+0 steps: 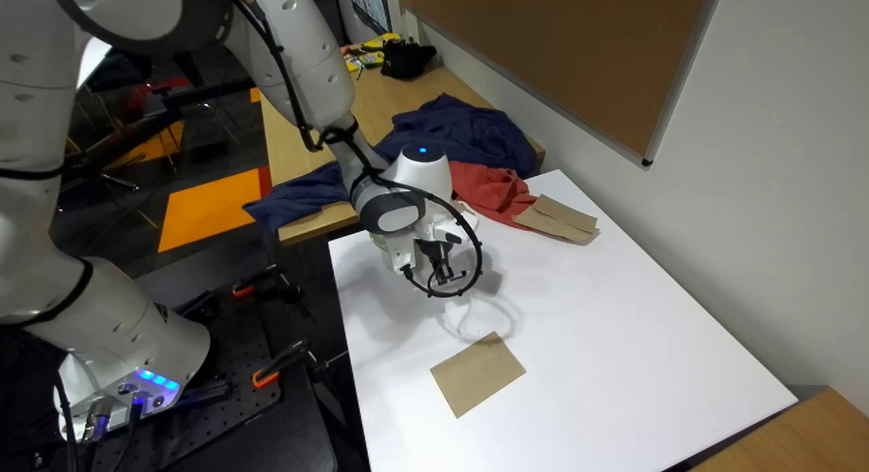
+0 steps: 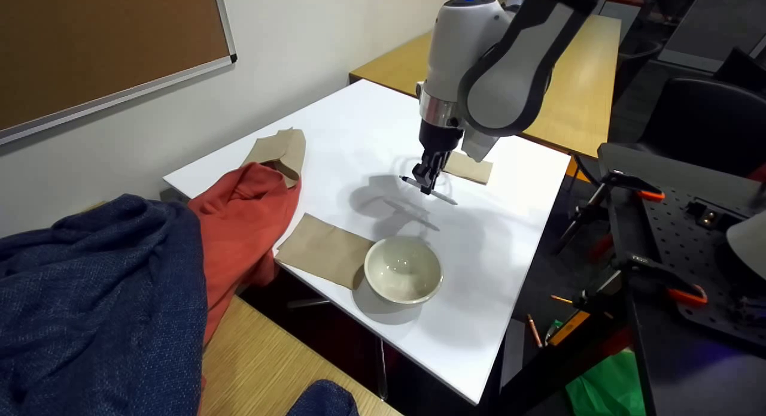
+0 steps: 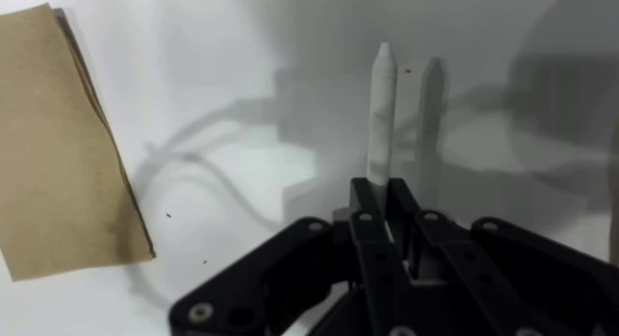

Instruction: Put the pen in the bowl

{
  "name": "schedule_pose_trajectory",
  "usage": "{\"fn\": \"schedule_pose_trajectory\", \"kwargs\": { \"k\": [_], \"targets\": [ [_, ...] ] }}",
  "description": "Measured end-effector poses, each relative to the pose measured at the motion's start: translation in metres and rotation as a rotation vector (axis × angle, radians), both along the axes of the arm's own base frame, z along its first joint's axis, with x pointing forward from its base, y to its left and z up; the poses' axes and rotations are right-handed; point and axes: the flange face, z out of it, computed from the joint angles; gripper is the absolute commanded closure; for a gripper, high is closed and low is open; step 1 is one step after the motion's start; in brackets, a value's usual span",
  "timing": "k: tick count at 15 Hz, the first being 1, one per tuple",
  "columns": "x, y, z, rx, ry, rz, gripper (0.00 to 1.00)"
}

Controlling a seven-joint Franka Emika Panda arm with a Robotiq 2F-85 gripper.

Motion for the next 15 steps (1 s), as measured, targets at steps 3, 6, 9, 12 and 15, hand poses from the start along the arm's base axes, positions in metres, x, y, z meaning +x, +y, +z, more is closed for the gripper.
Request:
{"fn": "schedule_pose_trajectory", "kwargs": {
  "k": [3, 6, 9, 12, 15],
  "targets": [
    [-0.016, 0.031, 0.031, 0.005, 0.002, 0.128, 0.97],
    [-0.033, 0.056, 0.057, 0.013, 0.016, 0.255, 0.97],
    [-0.049, 0.078, 0.076, 0.037, 0.067, 0.379, 0.97],
    [-0.06, 0.097, 0.09, 0.058, 0.133, 0.485, 0.97],
    [-0.067, 0.111, 0.095, 0.073, 0.19, 0.567, 0.97]
  ]
}}
